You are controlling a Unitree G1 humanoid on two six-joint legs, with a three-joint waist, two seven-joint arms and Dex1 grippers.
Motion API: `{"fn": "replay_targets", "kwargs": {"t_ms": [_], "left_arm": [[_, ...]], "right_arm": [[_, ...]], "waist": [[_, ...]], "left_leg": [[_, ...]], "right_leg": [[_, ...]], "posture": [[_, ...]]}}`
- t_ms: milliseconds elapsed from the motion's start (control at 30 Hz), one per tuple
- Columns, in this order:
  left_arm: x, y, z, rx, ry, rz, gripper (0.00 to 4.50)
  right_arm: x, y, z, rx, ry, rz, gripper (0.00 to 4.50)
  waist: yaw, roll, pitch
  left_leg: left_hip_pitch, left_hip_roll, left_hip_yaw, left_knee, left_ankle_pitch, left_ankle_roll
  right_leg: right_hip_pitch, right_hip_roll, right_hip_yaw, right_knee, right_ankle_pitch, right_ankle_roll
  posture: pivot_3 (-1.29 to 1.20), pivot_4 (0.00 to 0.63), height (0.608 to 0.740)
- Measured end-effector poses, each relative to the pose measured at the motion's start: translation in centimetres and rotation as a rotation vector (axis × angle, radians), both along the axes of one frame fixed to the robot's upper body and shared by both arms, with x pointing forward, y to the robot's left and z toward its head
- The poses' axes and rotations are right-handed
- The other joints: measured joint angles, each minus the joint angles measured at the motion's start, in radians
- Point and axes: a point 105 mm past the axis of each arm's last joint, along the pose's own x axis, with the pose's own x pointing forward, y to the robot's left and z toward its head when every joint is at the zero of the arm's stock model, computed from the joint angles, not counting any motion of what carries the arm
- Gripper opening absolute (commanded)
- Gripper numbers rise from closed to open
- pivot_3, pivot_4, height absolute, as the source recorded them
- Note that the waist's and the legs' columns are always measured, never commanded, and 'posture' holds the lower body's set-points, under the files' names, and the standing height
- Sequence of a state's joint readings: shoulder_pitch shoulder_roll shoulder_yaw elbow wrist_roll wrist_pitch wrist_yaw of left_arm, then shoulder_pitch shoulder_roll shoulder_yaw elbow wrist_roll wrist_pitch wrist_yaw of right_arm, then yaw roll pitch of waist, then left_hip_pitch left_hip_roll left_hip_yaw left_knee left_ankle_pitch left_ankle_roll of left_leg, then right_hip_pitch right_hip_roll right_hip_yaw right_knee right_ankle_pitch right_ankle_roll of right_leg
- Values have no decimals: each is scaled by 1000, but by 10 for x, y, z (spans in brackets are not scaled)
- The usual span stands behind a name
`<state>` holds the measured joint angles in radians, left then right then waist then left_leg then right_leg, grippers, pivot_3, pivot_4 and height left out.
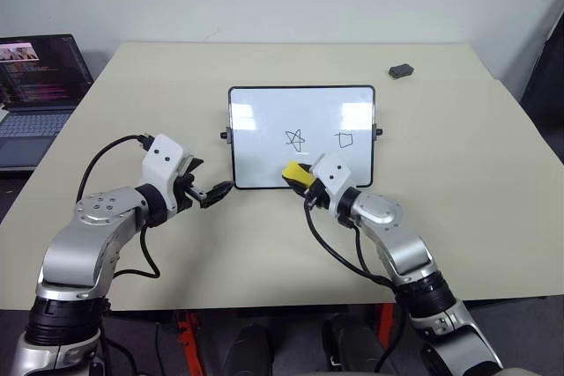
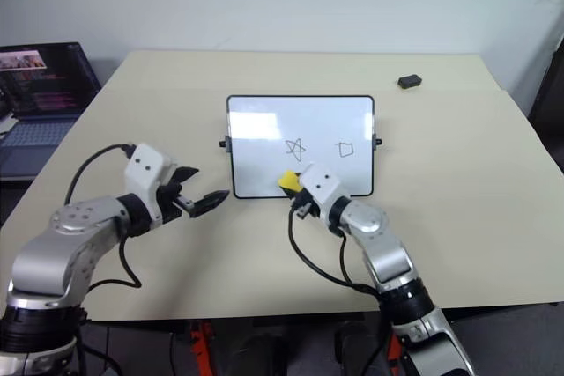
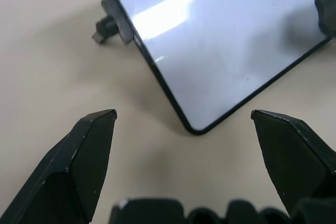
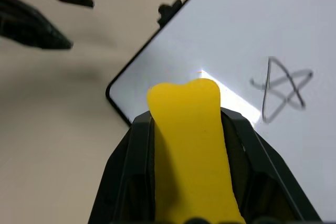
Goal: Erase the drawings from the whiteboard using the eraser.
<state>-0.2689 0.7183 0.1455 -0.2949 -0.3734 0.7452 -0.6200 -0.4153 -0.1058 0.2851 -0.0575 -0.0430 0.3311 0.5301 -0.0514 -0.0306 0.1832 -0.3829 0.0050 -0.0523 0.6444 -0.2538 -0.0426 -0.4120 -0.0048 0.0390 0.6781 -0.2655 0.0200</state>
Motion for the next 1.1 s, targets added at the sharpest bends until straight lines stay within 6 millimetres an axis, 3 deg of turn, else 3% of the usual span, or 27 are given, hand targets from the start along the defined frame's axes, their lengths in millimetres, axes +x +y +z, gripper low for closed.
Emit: {"fn": "replay_targets", "kwargs": {"t_ms": [200,900,967,1100], "left_arm": [[3,-1,2,-9,-23,-26,4500],[28,-18,25,-40,-123,-126,4500],[31,-19,28,-42,-131,-132,4500],[33,-26,29,-49,-134,-180,4500]], "right_arm": [[-7,3,12,27,-26,-7,1320],[-3,-9,11,5,-38,-62,1320],[-1,-11,15,7,-57,-71,1320],[7,-13,41,25,-200,-89,1320]], "waist": [[-1,0,0],[4,0,0],[3,0,0],[1,0,0]], "left_leg": [[0,2,0,0,0,0],[0,2,1,0,0,0],[0,2,1,0,0,0],[0,2,1,0,0,0]], "right_leg": [[0,2,0,0,0,0],[0,2,0,0,0,0],[0,2,0,0,0,0],[0,2,0,0,0,0]], "posture": [[0,150,740],[0,150,740],[0,150,740],[0,150,740]]}}
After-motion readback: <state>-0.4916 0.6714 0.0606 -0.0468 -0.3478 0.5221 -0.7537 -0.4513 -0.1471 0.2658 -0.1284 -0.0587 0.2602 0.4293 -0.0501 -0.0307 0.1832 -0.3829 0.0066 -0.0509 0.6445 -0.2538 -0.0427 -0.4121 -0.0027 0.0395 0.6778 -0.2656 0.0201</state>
